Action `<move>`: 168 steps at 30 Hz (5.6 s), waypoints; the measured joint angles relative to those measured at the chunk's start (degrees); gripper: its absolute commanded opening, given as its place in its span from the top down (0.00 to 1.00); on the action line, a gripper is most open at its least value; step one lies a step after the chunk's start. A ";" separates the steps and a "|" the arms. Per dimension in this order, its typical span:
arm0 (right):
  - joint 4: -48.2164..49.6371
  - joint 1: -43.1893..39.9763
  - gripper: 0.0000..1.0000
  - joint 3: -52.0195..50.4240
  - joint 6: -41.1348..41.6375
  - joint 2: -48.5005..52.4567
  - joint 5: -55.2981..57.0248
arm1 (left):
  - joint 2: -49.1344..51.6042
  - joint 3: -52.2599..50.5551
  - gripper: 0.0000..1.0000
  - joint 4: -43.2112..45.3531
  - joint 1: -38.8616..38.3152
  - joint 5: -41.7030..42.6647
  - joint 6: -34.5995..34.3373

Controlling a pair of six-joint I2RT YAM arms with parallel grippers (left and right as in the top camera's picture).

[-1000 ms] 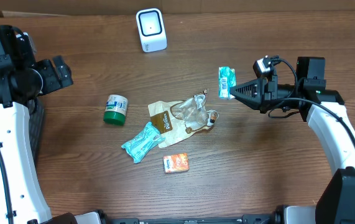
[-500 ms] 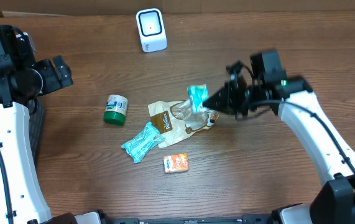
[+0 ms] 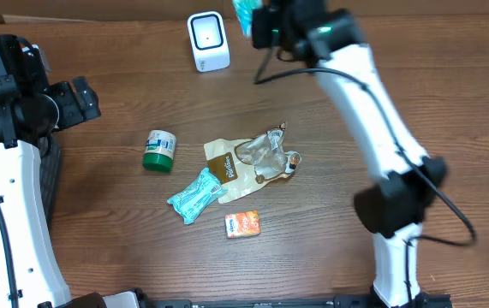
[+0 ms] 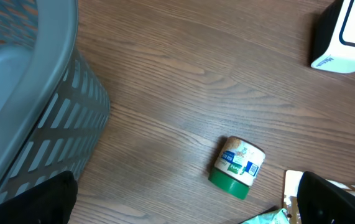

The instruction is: Scan the item barcode

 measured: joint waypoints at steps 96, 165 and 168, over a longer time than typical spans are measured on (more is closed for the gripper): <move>-14.60 -50.36 0.57 -52.63 9.60 -15.89 -23.82 | 0.00 0.00 0.00 0.02 0.00 0.00 0.00; 6.03 21.20 0.96 -62.05 38.75 -17.81 -25.77 | 0.00 0.00 0.00 0.00 0.00 0.00 0.02; 3.93 22.03 0.96 -62.05 38.62 -17.81 -27.19 | 0.00 0.00 0.00 0.02 0.00 0.00 0.00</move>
